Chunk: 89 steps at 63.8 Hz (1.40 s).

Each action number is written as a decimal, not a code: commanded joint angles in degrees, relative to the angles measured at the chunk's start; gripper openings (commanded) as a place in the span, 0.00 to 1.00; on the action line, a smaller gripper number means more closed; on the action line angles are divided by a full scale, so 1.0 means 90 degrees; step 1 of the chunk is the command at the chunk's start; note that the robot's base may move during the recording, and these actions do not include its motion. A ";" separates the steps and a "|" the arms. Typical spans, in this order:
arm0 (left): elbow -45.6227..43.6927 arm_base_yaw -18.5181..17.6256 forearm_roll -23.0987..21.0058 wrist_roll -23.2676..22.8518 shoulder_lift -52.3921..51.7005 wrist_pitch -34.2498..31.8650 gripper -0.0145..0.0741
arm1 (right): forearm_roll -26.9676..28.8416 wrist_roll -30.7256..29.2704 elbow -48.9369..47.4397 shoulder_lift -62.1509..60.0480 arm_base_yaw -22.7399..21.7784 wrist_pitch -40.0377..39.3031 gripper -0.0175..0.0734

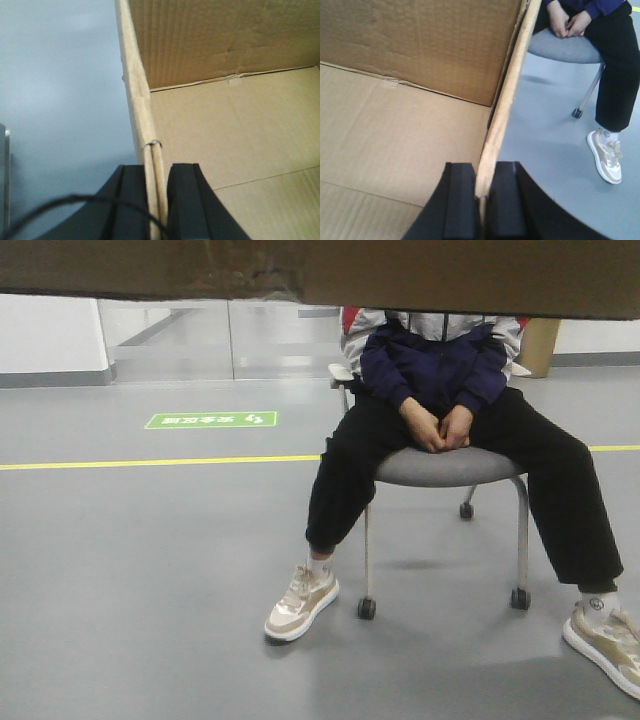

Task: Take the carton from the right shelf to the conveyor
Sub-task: 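Hold the carton with both grippers while the base turns toward the conveyor, then carry the carton over the grey conveyor belt with both grippers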

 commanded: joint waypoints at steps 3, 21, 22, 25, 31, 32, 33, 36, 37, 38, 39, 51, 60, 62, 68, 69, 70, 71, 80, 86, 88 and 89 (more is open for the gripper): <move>-0.0050 -0.0071 -0.0351 0.0030 -0.0073 -0.0426 0.14 | 0.0090 -0.0076 -0.0007 -0.0029 0.0027 -0.0429 0.12; -0.0050 -0.0071 -0.0351 0.0030 -0.0073 -0.0426 0.14 | 0.0090 -0.0076 -0.0007 -0.0029 0.0027 -0.0429 0.12; -0.0050 -0.0071 -0.0351 0.0030 -0.0073 -0.0426 0.14 | 0.0090 -0.0076 -0.0007 -0.0029 0.0027 -0.0429 0.12; -0.0050 -0.0071 -0.0351 0.0030 -0.0073 -0.0426 0.14 | 0.0090 -0.0076 -0.0007 -0.0029 0.0027 -0.0429 0.12; -0.0050 -0.0071 -0.0351 0.0030 -0.0073 -0.0426 0.14 | 0.0090 -0.0076 -0.0007 -0.0029 0.0027 -0.0429 0.12; -0.0050 -0.0071 -0.0351 0.0030 -0.0073 -0.0426 0.14 | 0.0090 -0.0076 -0.0007 -0.0029 0.0027 -0.0429 0.12; -0.0050 -0.0071 -0.0351 0.0030 -0.0073 -0.0426 0.14 | 0.0090 -0.0076 -0.0007 -0.0029 0.0027 -0.0429 0.12; -0.0050 -0.0071 -0.0351 0.0030 -0.0073 -0.0426 0.14 | 0.0090 -0.0076 -0.0007 -0.0029 0.0027 -0.0429 0.12; -0.0050 -0.0071 -0.0351 0.0030 -0.0073 -0.0426 0.14 | 0.0090 -0.0076 -0.0007 -0.0029 0.0027 -0.0429 0.12; -0.0050 -0.0071 -0.0351 0.0030 -0.0073 -0.0426 0.14 | 0.0090 -0.0076 -0.0007 -0.0029 0.0027 -0.0429 0.12; -0.0050 -0.0071 -0.0351 0.0030 -0.0073 -0.0426 0.14 | 0.0090 -0.0076 -0.0007 -0.0029 0.0027 -0.0429 0.12; -0.0050 -0.0071 -0.0351 0.0030 -0.0073 -0.0426 0.14 | 0.0090 -0.0076 -0.0007 -0.0029 0.0027 -0.0429 0.12; -0.0050 -0.0071 -0.0351 0.0030 -0.0073 -0.0426 0.14 | 0.0090 -0.0076 -0.0007 -0.0029 0.0027 -0.0429 0.12; -0.0050 -0.0071 -0.0335 0.0030 -0.0073 -0.0426 0.14 | 0.0090 -0.0076 -0.0007 -0.0029 0.0027 -0.0429 0.12; -0.0050 -0.0071 -0.0305 0.0030 -0.0073 -0.0426 0.14 | 0.0090 -0.0076 -0.0007 -0.0029 0.0027 -0.0441 0.12; -0.0050 -0.0071 -0.0305 0.0030 -0.0073 -0.0426 0.14 | 0.0090 -0.0076 -0.0007 -0.0029 0.0027 -0.0441 0.12; -0.0050 -0.0071 -0.0305 0.0030 -0.0073 -0.0426 0.14 | 0.0090 -0.0076 -0.0007 -0.0029 0.0027 -0.0441 0.12; -0.0050 -0.0071 -0.0294 0.0030 -0.0073 -0.0426 0.14 | 0.0090 -0.0076 -0.0007 -0.0029 0.0027 -0.0441 0.12; -0.0050 -0.0071 -0.0229 0.0030 -0.0073 -0.0426 0.14 | 0.0090 -0.0076 -0.0007 -0.0029 0.0027 -0.0470 0.12; -0.0050 -0.0071 -0.0108 0.0030 -0.0073 -0.0426 0.14 | 0.0090 -0.0076 -0.0007 -0.0029 0.0027 -0.0484 0.12; -0.0050 -0.0071 -0.0058 0.0030 -0.0073 -0.0426 0.14 | 0.0090 -0.0076 -0.0007 -0.0029 0.0027 -0.0484 0.12; -0.0050 -0.0071 -0.0023 0.0030 -0.0073 -0.0426 0.14 | 0.0090 -0.0076 -0.0007 -0.0029 0.0027 -0.0499 0.12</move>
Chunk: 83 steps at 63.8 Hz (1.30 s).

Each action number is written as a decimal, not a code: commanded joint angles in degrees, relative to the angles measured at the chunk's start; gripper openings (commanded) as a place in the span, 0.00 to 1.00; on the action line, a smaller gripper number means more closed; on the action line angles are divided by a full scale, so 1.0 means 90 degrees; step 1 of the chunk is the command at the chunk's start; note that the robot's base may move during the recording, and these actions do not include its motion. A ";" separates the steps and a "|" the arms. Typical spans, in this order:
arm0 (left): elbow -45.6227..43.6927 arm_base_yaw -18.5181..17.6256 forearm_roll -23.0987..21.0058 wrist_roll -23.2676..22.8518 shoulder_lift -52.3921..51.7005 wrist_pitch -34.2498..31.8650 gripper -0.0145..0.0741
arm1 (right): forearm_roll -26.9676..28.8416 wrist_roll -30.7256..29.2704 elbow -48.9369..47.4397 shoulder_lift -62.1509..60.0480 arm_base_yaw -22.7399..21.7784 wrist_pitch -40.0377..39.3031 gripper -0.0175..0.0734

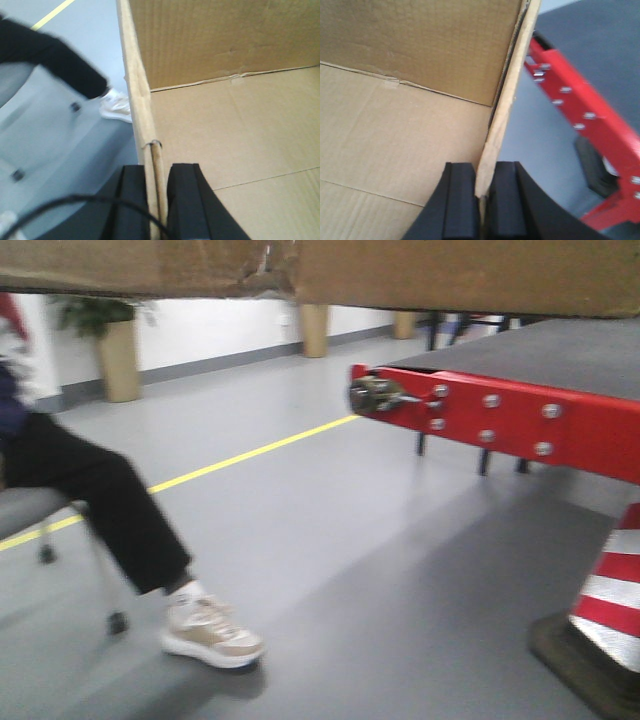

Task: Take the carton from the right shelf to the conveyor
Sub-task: 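Carry the carton over the grey conveyor belt with both grippers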

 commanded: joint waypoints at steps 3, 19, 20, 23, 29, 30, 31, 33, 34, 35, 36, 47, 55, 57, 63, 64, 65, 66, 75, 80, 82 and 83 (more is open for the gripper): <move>-0.0050 -0.0071 -0.0045 0.0030 -0.0070 -0.0426 0.14 | 0.0078 -0.0073 -0.0007 -0.0029 0.0027 -0.0424 0.12; -0.0050 -0.0071 0.0567 0.0030 -0.0070 -0.0426 0.14 | 0.0078 -0.0073 -0.0007 -0.0029 0.0027 -0.0678 0.12; -0.0050 -0.0071 0.0612 0.0030 -0.0058 -0.0426 0.14 | 0.0078 -0.0073 -0.0007 -0.0029 0.0027 -0.0705 0.12; -0.0050 -0.0071 0.0683 0.0030 -0.0058 -0.0426 0.14 | 0.0078 -0.0073 -0.0007 -0.0029 0.0027 -0.0825 0.12; -0.0050 -0.0071 0.0822 0.0030 -0.0058 -0.0426 0.14 | 0.0078 -0.0073 -0.0007 -0.0029 0.0027 -0.0958 0.12; -0.0050 -0.0071 0.0834 0.0030 -0.0058 -0.0426 0.14 | 0.0078 -0.0073 -0.0007 -0.0029 0.0027 -0.0974 0.12; -0.0050 -0.0071 0.0882 0.0030 -0.0058 -0.0426 0.14 | 0.0078 -0.0073 -0.0007 -0.0029 0.0027 -0.0989 0.12; -0.0050 -0.0071 0.0930 0.0030 -0.0058 -0.0426 0.14 | 0.0078 -0.0073 -0.0007 -0.0029 0.0027 -0.1003 0.12; -0.0050 -0.0071 0.0935 0.0030 -0.0058 -0.0426 0.14 | 0.0078 -0.0073 -0.0007 -0.0029 0.0027 -0.1016 0.12; -0.0050 -0.0071 0.0951 0.0030 -0.0058 -0.0426 0.14 | 0.0078 -0.0073 -0.0007 -0.0029 0.0027 -0.1030 0.12; -0.0050 -0.0071 0.0962 0.0030 -0.0058 -0.0426 0.14 | 0.0078 -0.0073 -0.0007 -0.0029 0.0027 -0.1043 0.12; -0.0050 -0.0071 0.1023 0.0030 -0.0046 -0.0426 0.14 | 0.0078 -0.0073 -0.0007 -0.0029 0.0027 -0.1070 0.12; -0.0050 -0.0071 0.1022 0.0030 -0.0046 -0.0426 0.14 | 0.0078 -0.0073 -0.0007 -0.0029 0.0027 -0.1070 0.12; -0.0050 -0.0071 0.1022 0.0030 -0.0046 -0.0426 0.14 | 0.0078 -0.0073 -0.0007 -0.0029 0.0027 -0.1079 0.12; -0.0050 -0.0071 0.1035 0.0030 -0.0046 -0.0426 0.14 | 0.0078 -0.0073 -0.0007 -0.0029 0.0027 -0.1086 0.12; -0.0050 -0.0071 0.1035 0.0030 -0.0046 -0.0426 0.14 | 0.0078 -0.0073 -0.0007 -0.0029 0.0027 -0.1097 0.12; -0.0050 -0.0071 0.1035 0.0030 -0.0046 -0.0426 0.14 | 0.0078 -0.0073 -0.0007 -0.0029 0.0027 -0.1100 0.12; -0.0050 -0.0071 0.1035 0.0030 -0.0046 -0.0426 0.14 | 0.0078 -0.0073 -0.0007 -0.0029 0.0027 -0.1100 0.12; -0.0050 -0.0071 0.1035 0.0030 -0.0046 -0.0426 0.14 | 0.0078 -0.0073 -0.0007 -0.0029 0.0027 -0.1112 0.12; -0.0050 -0.0071 0.1035 0.0030 -0.0046 -0.0426 0.14 | 0.0078 -0.0073 -0.0007 -0.0029 0.0027 -0.1126 0.12; -0.0050 -0.0071 0.1035 0.0030 -0.0046 -0.0426 0.14 | 0.0078 -0.0073 -0.0007 -0.0029 0.0027 -0.1126 0.12; -0.0050 -0.0071 0.1035 0.0030 -0.0046 -0.0426 0.14 | 0.0078 -0.0073 -0.0007 -0.0029 0.0027 -0.1126 0.12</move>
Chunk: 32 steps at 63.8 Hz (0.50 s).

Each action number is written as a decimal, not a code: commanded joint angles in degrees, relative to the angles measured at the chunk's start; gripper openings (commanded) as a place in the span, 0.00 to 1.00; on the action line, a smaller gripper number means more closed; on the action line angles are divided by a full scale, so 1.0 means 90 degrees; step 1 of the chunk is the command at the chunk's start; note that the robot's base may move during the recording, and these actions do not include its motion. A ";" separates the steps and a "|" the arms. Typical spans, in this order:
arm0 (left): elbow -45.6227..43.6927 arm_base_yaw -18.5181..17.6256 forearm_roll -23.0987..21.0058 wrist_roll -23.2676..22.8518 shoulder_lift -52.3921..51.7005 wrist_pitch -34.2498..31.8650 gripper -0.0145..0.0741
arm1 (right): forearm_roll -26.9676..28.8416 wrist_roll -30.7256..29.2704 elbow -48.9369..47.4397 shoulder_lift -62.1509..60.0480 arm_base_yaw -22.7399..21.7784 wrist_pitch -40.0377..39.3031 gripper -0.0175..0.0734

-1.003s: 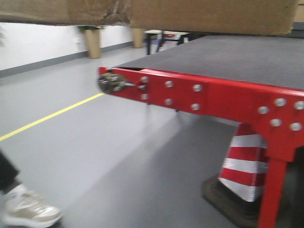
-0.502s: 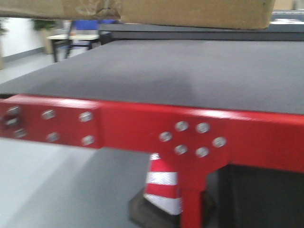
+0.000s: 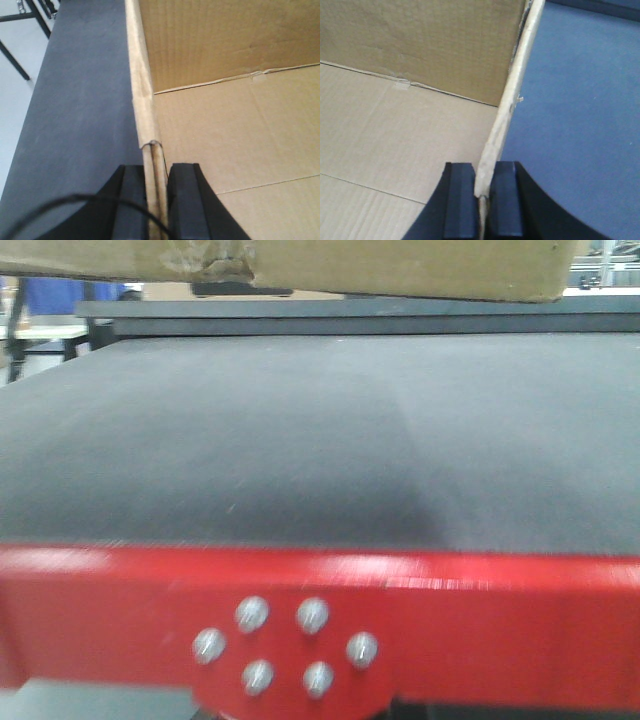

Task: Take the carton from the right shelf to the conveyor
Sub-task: 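Carry the carton over the grey conveyor belt with both grippers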

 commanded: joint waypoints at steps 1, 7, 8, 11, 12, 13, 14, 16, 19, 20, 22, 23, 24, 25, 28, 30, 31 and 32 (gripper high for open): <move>-0.0050 -0.0047 0.0118 0.0042 -0.0046 -0.0215 0.14 | 0.0054 -0.0073 -0.0023 -0.0072 0.0027 -0.0404 0.12; -0.0050 -0.0047 0.0118 0.0042 -0.0046 -0.0215 0.14 | 0.0054 -0.0073 -0.0023 -0.0072 0.0027 -0.0404 0.12; -0.0050 -0.0047 0.0118 0.0042 -0.0046 -0.0215 0.14 | 0.0054 -0.0073 -0.0023 -0.0072 0.0027 -0.0404 0.12; -0.0050 -0.0047 0.0118 0.0042 -0.0046 -0.0215 0.14 | 0.0054 -0.0073 -0.0023 -0.0072 0.0027 -0.0404 0.12; -0.0050 -0.0047 0.0118 0.0042 -0.0046 -0.0215 0.14 | 0.0054 -0.0073 -0.0023 -0.0072 0.0027 -0.0404 0.12; -0.0050 -0.0047 0.0118 0.0042 -0.0046 -0.0215 0.14 | 0.0054 -0.0073 -0.0023 -0.0072 0.0027 -0.0404 0.12; -0.0050 -0.0047 0.0118 0.0042 -0.0035 -0.0215 0.14 | 0.0054 -0.0073 -0.0023 -0.0072 0.0027 -0.0404 0.12; -0.0050 -0.0047 0.0118 0.0042 -0.0035 -0.0215 0.14 | 0.0054 -0.0073 -0.0023 -0.0072 0.0027 -0.0404 0.12; -0.0050 -0.0047 0.0118 0.0042 -0.0035 -0.0215 0.14 | 0.0054 -0.0073 -0.0023 -0.0072 0.0027 -0.0404 0.12; -0.0050 -0.0047 0.0118 0.0042 -0.0035 -0.0215 0.14 | 0.0054 -0.0073 -0.0023 -0.0072 0.0027 -0.0404 0.12; -0.0050 -0.0047 0.0118 0.0042 -0.0034 -0.0215 0.14 | 0.0054 -0.0073 -0.0023 -0.0072 0.0027 -0.0404 0.12; -0.0050 -0.0047 0.0118 0.0042 -0.0034 -0.0215 0.14 | 0.0054 -0.0073 -0.0023 -0.0072 0.0027 -0.0404 0.12; -0.0050 -0.0047 0.0118 0.0042 -0.0034 -0.0215 0.14 | 0.0054 -0.0073 -0.0023 -0.0072 0.0027 -0.0404 0.12; -0.0050 -0.0047 0.0118 0.0042 -0.0034 -0.0215 0.14 | 0.0054 -0.0073 -0.0023 -0.0072 0.0027 -0.0404 0.12; -0.0050 -0.0047 0.0118 0.0042 -0.0034 -0.0215 0.14 | 0.0054 -0.0073 -0.0023 -0.0072 0.0027 -0.0404 0.12; -0.0050 -0.0047 0.0118 0.0042 -0.0034 -0.0215 0.14 | 0.0054 -0.0073 -0.0023 -0.0072 0.0027 -0.0404 0.12; -0.0050 -0.0047 0.0118 0.0042 -0.0034 -0.0215 0.14 | 0.0054 -0.0073 -0.0023 -0.0072 0.0027 -0.0404 0.12; -0.0050 -0.0047 0.0118 0.0042 -0.0034 -0.0215 0.14 | 0.0054 -0.0073 -0.0023 -0.0072 0.0027 -0.0404 0.12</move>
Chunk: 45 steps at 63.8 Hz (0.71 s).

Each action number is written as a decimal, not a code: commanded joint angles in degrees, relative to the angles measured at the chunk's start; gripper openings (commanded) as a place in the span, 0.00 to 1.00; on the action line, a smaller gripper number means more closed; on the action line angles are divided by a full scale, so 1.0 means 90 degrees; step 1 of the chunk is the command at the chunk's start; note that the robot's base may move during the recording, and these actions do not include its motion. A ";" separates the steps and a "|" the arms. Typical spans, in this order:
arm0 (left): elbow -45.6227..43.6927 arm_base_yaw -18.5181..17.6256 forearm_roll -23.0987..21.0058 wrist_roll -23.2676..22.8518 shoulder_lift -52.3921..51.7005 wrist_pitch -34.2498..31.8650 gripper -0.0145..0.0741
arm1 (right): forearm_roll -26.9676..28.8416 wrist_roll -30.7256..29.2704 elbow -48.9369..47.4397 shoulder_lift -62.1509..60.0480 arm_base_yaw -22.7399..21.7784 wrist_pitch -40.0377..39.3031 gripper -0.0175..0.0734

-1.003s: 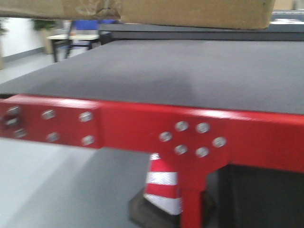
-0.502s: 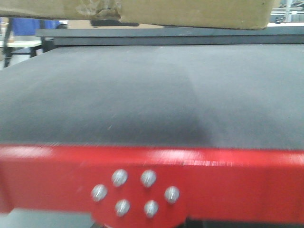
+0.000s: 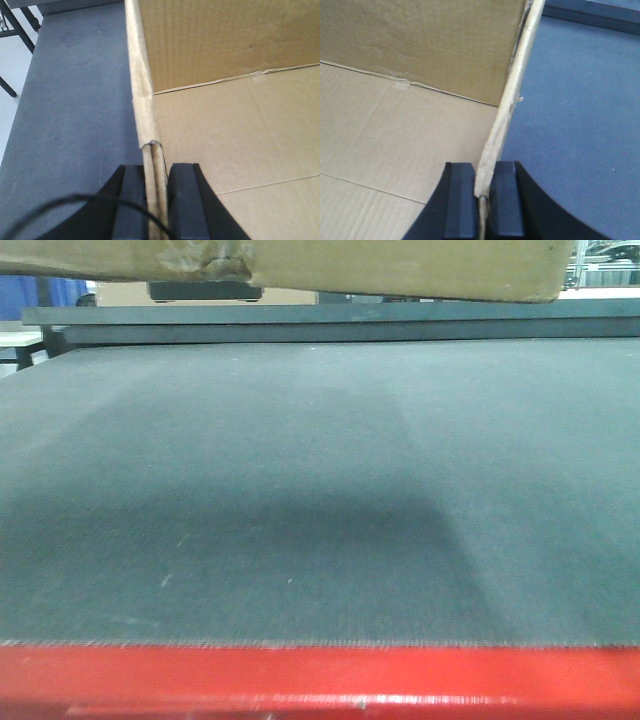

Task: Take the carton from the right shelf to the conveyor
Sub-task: 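Carry the carton over the grey conveyor belt with both grippers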

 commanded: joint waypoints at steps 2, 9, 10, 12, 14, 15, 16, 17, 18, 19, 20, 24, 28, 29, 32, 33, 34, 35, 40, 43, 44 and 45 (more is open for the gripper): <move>-0.0050 -0.0047 0.0095 0.0042 -0.0034 -0.0215 0.14 | 0.0054 -0.0073 -0.0023 -0.0077 0.0027 -0.0381 0.12; -0.0050 -0.0047 0.0106 0.0042 -0.0034 -0.0215 0.14 | 0.0054 -0.0073 -0.0023 -0.0077 0.0027 -0.0381 0.12; -0.0050 -0.0047 0.0106 0.0042 -0.0034 -0.0215 0.14 | 0.0054 -0.0073 -0.0023 -0.0077 0.0027 -0.0381 0.12; -0.0050 -0.0047 0.0106 0.0042 -0.0034 -0.0215 0.14 | 0.0054 -0.0073 -0.0023 -0.0077 0.0027 -0.0381 0.12; -0.0050 -0.0047 0.0106 0.0042 -0.0034 -0.0215 0.14 | 0.0054 -0.0073 -0.0023 -0.0077 0.0027 -0.0381 0.12; -0.0050 -0.0047 0.0106 0.0042 -0.0034 -0.0215 0.14 | 0.0054 -0.0073 -0.0023 -0.0077 0.0027 -0.0381 0.12; -0.0050 -0.0047 0.0106 0.0042 -0.0034 -0.0215 0.14 | 0.0054 -0.0073 -0.0023 -0.0077 0.0027 -0.0381 0.12; -0.0050 -0.0047 0.0106 0.0042 -0.0034 -0.0215 0.14 | 0.0054 -0.0073 -0.0023 -0.0077 0.0027 -0.0381 0.12; -0.0050 -0.0047 0.0106 0.0042 -0.0034 -0.0215 0.14 | 0.0054 -0.0073 -0.0023 -0.0077 0.0027 -0.0381 0.12; -0.0050 -0.0047 0.0106 0.0042 -0.0034 -0.0215 0.14 | 0.0054 -0.0073 -0.0023 -0.0077 0.0027 -0.0381 0.12; -0.0050 -0.0047 0.0106 0.0042 -0.0034 -0.0215 0.14 | 0.0054 -0.0073 -0.0023 -0.0077 0.0027 -0.0381 0.12; -0.0050 -0.0047 0.0106 0.0042 -0.0034 -0.0215 0.14 | 0.0054 -0.0073 -0.0023 -0.0077 0.0027 -0.0381 0.12; -0.0050 -0.0047 0.0106 0.0042 -0.0034 -0.0215 0.14 | 0.0054 -0.0073 -0.0023 -0.0077 0.0027 -0.0391 0.12; -0.0050 -0.0047 0.0106 0.0042 -0.0034 -0.0215 0.14 | 0.0054 -0.0073 -0.0023 -0.0077 0.0027 -0.0391 0.12; -0.0050 -0.0047 0.0106 0.0042 -0.0034 -0.0215 0.14 | 0.0054 -0.0073 -0.0023 -0.0077 0.0027 -0.0391 0.12; -0.0050 -0.0047 0.0106 0.0042 -0.0034 -0.0215 0.14 | 0.0054 -0.0073 -0.0023 -0.0077 0.0027 -0.0391 0.12; -0.0050 -0.0047 0.0106 0.0042 -0.0034 -0.0215 0.14 | 0.0054 -0.0073 -0.0023 -0.0077 0.0027 -0.0391 0.12; -0.0050 -0.0047 0.0106 0.0042 -0.0034 -0.0215 0.14 | 0.0054 -0.0073 -0.0023 -0.0077 0.0027 -0.0391 0.12; -0.0050 -0.0047 0.0106 0.0042 -0.0034 -0.0215 0.14 | 0.0054 -0.0073 -0.0023 -0.0077 0.0027 -0.0391 0.12; -0.0050 -0.0047 0.0106 0.0042 -0.0034 -0.0215 0.14 | 0.0054 -0.0073 -0.0023 -0.0077 0.0027 -0.0391 0.12; -0.0050 -0.0047 0.0106 0.0042 -0.0034 -0.0215 0.14 | 0.0054 -0.0073 -0.0023 -0.0077 0.0027 -0.0391 0.12; -0.0050 -0.0047 0.0106 0.0042 -0.0034 -0.0215 0.14 | 0.0054 -0.0073 -0.0023 -0.0077 0.0027 -0.0391 0.12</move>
